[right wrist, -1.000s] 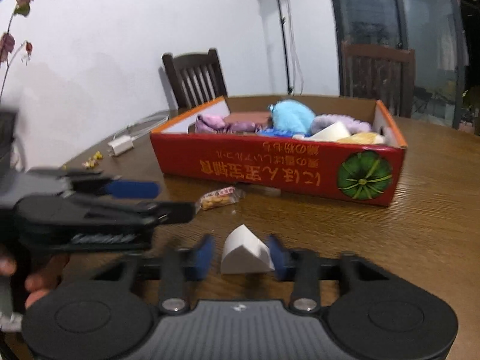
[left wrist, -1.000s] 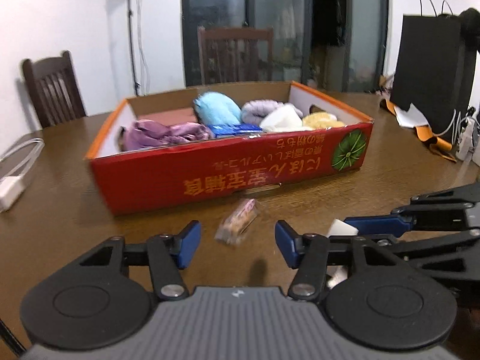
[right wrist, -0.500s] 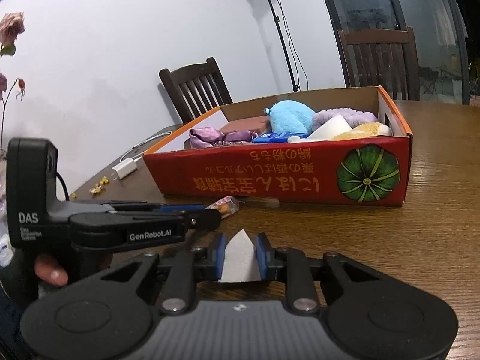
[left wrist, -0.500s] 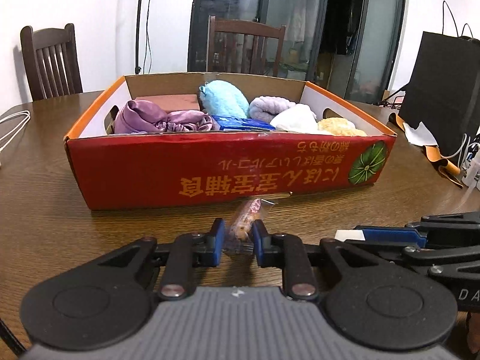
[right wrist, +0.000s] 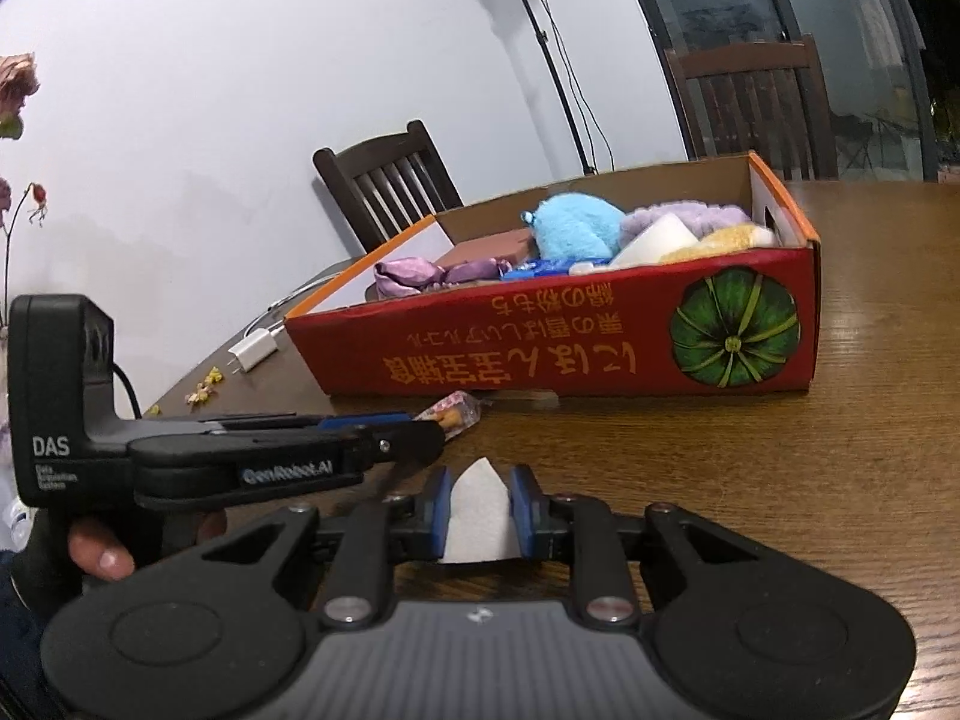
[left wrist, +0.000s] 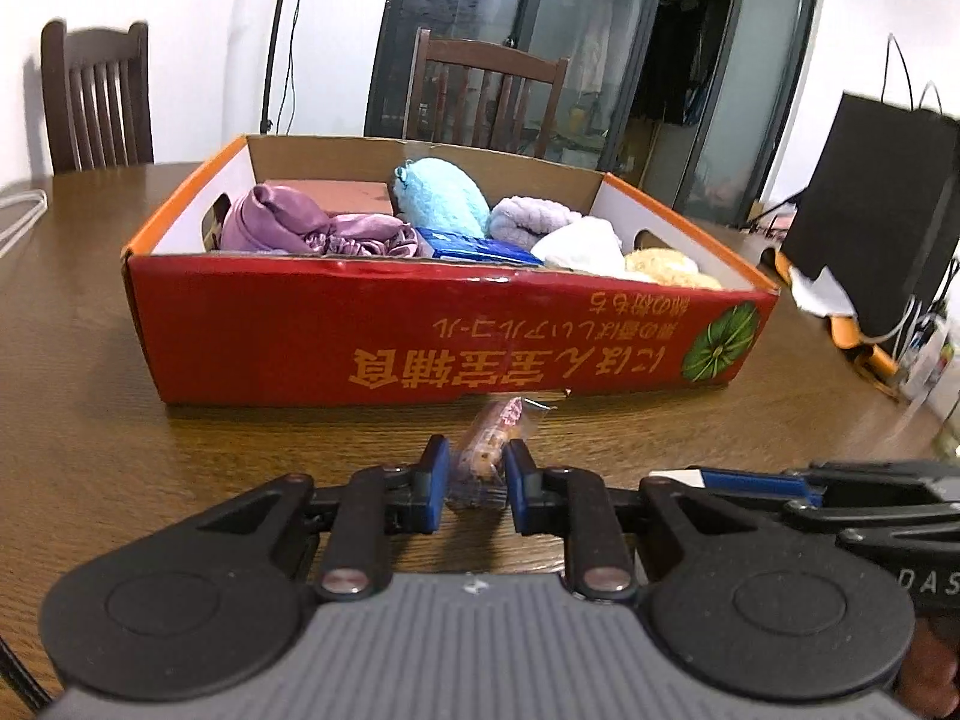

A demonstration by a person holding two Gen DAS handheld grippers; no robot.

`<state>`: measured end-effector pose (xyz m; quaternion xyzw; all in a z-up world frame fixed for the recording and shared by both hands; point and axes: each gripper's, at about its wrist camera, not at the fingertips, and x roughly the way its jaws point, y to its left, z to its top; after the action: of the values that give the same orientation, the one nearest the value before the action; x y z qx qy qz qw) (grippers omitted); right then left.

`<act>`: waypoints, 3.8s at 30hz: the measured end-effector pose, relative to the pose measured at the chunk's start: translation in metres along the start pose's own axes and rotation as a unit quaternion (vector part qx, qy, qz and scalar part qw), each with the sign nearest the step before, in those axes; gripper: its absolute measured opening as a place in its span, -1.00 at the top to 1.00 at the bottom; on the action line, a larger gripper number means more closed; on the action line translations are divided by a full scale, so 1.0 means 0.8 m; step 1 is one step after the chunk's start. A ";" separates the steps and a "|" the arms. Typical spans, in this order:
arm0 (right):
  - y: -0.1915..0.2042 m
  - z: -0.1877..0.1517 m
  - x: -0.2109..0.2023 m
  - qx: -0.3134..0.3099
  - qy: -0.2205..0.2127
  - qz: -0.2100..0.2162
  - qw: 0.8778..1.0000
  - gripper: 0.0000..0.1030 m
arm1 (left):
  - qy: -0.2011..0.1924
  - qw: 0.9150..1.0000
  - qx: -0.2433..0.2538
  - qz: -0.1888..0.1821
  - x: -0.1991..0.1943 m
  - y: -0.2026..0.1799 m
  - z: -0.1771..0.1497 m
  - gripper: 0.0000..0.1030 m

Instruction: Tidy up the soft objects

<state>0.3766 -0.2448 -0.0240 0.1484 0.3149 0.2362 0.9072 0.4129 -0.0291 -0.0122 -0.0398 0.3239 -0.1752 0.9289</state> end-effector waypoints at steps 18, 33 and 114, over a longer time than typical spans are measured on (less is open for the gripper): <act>0.066 -0.084 -0.105 0.026 -0.041 -0.040 0.998 0.63 | -0.034 0.990 -0.125 -0.060 -0.152 -0.025 -0.103 0.62; 0.081 0.047 -0.102 -0.041 -0.111 -0.015 0.993 0.62 | -0.122 0.991 -0.054 -0.028 -0.142 -0.024 0.054 0.62; 0.192 -0.121 -0.299 -0.159 -0.249 -0.167 0.941 -1.00 | -0.298 0.940 0.079 0.148 -0.407 -0.120 -0.149 -1.00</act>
<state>0.0978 -0.2286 0.0867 0.0018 0.0581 0.0836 0.9948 0.0735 0.0001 0.1030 0.0322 0.0198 -0.0412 0.9984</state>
